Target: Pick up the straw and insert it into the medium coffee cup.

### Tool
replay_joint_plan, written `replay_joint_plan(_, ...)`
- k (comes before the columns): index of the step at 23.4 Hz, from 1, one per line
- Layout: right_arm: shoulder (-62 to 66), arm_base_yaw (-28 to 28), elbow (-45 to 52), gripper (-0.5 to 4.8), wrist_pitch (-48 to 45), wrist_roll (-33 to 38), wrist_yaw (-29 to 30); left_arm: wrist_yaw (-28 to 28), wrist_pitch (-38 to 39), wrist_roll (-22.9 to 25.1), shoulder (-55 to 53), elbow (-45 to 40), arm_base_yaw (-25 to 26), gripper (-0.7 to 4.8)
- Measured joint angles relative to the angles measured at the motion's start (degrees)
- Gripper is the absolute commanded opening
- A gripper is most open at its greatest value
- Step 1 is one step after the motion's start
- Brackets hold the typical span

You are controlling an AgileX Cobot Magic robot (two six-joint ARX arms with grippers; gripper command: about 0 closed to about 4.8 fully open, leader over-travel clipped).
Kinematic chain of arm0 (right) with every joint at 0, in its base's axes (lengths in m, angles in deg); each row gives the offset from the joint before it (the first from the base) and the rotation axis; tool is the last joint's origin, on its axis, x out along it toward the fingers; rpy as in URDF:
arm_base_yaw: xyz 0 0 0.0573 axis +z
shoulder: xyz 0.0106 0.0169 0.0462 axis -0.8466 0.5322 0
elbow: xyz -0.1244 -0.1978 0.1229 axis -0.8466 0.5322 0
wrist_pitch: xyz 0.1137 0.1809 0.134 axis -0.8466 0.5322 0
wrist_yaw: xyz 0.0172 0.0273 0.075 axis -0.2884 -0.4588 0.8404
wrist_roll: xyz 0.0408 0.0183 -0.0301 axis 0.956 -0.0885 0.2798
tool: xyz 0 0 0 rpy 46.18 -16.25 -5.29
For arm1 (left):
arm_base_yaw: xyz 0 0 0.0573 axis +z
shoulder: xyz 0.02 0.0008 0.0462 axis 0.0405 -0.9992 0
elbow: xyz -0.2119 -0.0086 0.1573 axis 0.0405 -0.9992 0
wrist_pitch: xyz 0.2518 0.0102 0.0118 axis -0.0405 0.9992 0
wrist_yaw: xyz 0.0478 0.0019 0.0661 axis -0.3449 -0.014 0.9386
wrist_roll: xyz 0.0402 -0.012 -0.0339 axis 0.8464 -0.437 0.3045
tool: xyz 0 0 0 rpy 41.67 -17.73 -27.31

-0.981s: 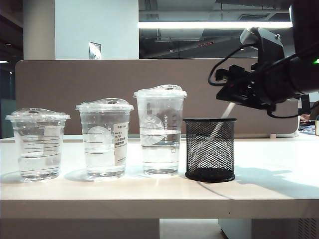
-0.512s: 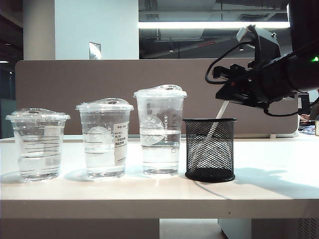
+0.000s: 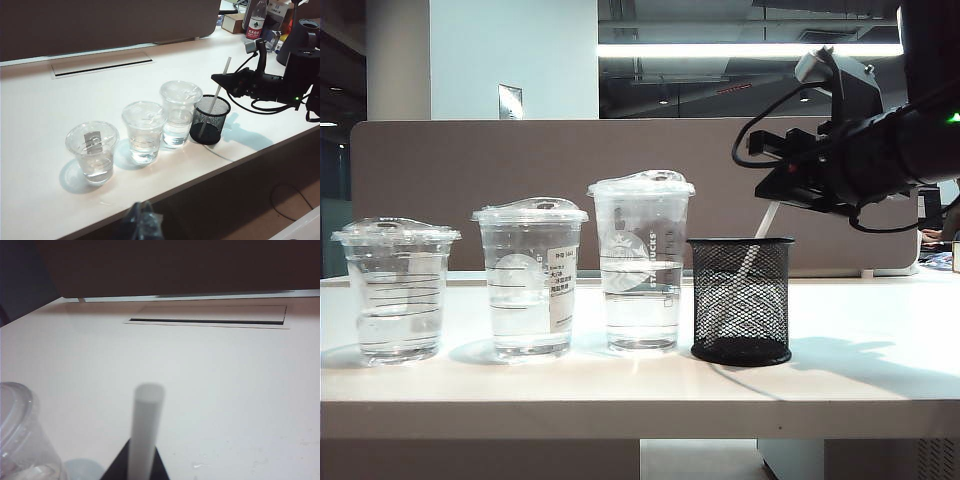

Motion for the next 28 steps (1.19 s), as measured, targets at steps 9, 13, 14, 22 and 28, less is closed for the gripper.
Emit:
replay_joint_plan(9,-4.55,-0.02,0.02,0.16,0.61,-0.13,0.48,-0.02,-0.22,0.0,-0.02,0.0,0.0,-0.01)
replay_joint_plan(13,-7.69,0.13,-0.31,0.16,0.81,-0.13,2.32,0.0,-0.39,0.0,0.0,0.0,0.0,-0.01)
replay_joint_plan(14,-8.52,0.15,-0.66,0.16,0.96,-0.13,2.64,-0.02,-0.39,0.0,-0.02,0.0,0.0,-0.01)
replay_joint_plan(22,-17.55,0.15,-8.52,0.16,8.48,-0.15,7.06,-0.02,-0.39,0.0,-0.02,0.0,0.0,-0.01)
replay_joint_plan(28,-19.1,0.35,-22.91,0.17,21.14,-0.22,14.75,0.0,-0.39,0.0,0.0,0.0,0.0,-0.01)
